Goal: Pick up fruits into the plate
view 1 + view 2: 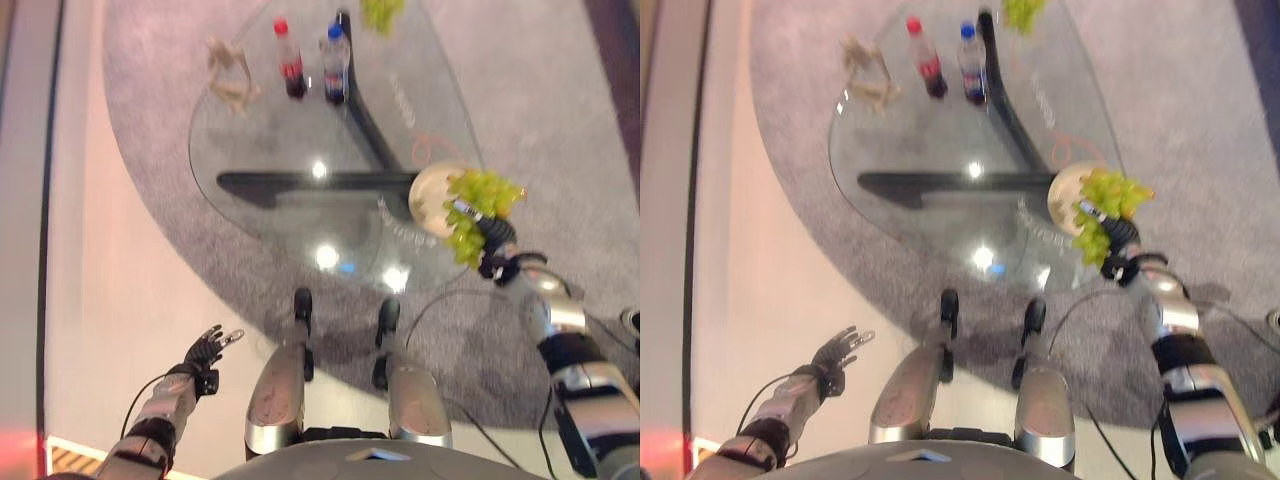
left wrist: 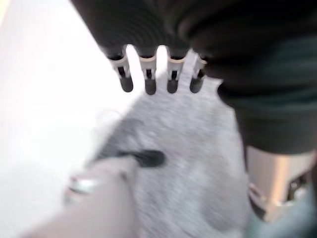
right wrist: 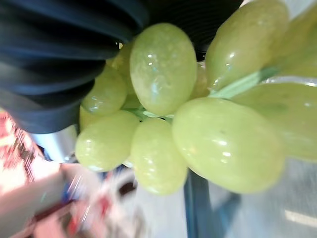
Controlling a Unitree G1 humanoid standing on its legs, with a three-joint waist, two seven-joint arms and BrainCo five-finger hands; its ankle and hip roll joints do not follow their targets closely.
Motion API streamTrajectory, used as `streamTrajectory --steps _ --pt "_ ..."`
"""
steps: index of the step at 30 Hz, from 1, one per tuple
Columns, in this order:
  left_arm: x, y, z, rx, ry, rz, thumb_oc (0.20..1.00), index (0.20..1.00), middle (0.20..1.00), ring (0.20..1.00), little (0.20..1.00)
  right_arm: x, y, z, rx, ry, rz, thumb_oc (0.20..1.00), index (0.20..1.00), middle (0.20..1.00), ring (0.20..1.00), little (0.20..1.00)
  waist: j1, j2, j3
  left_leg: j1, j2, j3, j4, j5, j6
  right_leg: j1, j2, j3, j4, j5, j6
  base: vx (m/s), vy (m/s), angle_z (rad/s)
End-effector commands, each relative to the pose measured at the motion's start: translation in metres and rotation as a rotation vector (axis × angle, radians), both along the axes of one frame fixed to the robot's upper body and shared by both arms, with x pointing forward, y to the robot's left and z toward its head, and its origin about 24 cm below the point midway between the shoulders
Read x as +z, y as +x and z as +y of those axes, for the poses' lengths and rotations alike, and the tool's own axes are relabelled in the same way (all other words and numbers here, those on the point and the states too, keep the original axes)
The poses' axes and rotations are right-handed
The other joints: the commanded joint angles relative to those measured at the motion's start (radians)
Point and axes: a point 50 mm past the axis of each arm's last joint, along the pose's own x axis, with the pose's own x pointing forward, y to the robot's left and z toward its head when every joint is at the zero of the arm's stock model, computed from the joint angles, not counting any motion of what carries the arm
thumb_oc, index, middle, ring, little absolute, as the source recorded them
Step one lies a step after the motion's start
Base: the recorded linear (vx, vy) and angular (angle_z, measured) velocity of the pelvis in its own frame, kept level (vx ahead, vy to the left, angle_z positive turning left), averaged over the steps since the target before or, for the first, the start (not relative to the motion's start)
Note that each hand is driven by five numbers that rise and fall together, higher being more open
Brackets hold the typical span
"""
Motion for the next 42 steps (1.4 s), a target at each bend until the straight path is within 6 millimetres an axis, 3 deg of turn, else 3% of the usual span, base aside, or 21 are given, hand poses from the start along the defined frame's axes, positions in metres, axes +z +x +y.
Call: streamTrajectory --steps 1,11,16,23,26,35,42 --pt "-0.002 -0.002 0.003 -0.032 0.104 0.026 1.0 1.0 1.0 1.0 1.0 0.045 0.008 -0.001 -0.014 -0.118 -0.168 0.2 0.2 0.2 0.2 0.2 -0.006 -0.047 -0.032 -0.03 -0.047 0.007 0.156 -0.175 0.028 -0.096 -0.051 0.036 0.146 -0.059 0.026 -0.07 -0.09 -0.17" --pt "0.016 0.028 -0.02 -0.118 0.147 -0.075 1.0 1.0 1.0 1.0 1.0 0.092 0.031 -0.02 -0.187 -0.256 -0.144 0.2 0.2 0.2 0.2 0.2 0.001 0.022 -0.032 -0.29 -0.079 -0.001 0.232 -0.156 0.037 -0.396 -0.058 0.055 0.264 -0.063 0.018 -0.04 -0.024 -0.11" --pt "0.021 0.033 -0.025 -0.128 0.138 -0.11 1.0 1.0 1.0 1.0 1.0 0.109 0.035 -0.031 -0.267 -0.3 -0.113 0.2 0.2 0.2 0.2 0.2 0.012 0.059 -0.032 -0.377 -0.083 0.007 0.251 -0.143 0.033 -0.495 -0.067 0.056 0.297 -0.065 0.016 -0.02 0.0 0.02" --pt "0.023 0.034 -0.035 -0.144 0.109 -0.146 1.0 1.0 1.0 1.0 1.0 0.124 0.04 -0.029 -0.301 -0.376 -0.094 0.2 0.2 0.2 0.2 0.2 0.022 0.096 -0.032 -0.45 -0.086 0.019 0.278 -0.149 0.031 -0.582 -0.061 0.063 0.329 -0.072 0.007 0.0 0.019 -0.03" --pt "0.025 0.036 -0.037 -0.144 0.097 -0.165 1.0 1.0 1.0 1.0 1.0 0.13 0.043 -0.025 -0.313 -0.385 -0.1 1.0 1.0 1.0 1.0 1.0 0.024 0.106 -0.032 -0.469 -0.089 0.022 0.279 -0.147 0.031 -0.607 -0.056 0.067 0.335 -0.073 0.005 0.0 0.033 -0.03" --pt "0.03 0.039 -0.038 -0.15 0.076 -0.186 1.0 1.0 1.0 1.0 1.0 0.131 0.041 -0.035 -0.423 -0.439 -0.038 1.0 1.0 1.0 1.0 1.0 0.027 0.112 -0.032 -0.478 -0.093 0.027 0.274 -0.144 0.037 -0.623 -0.048 0.069 0.337 -0.068 0.006 0.0 0.007 0.0" --pt "0.031 0.037 -0.031 -0.142 0.082 -0.189 1.0 1.0 1.0 1.0 1.0 0.132 0.036 -0.046 -0.56 -0.549 0.006 1.0 1.0 1.0 1.0 1.0 0.031 0.092 -0.032 -0.469 -0.094 0.021 0.272 -0.149 0.046 -0.609 -0.042 0.06 0.33 -0.06 0.008 0.0 0.0 0.0"
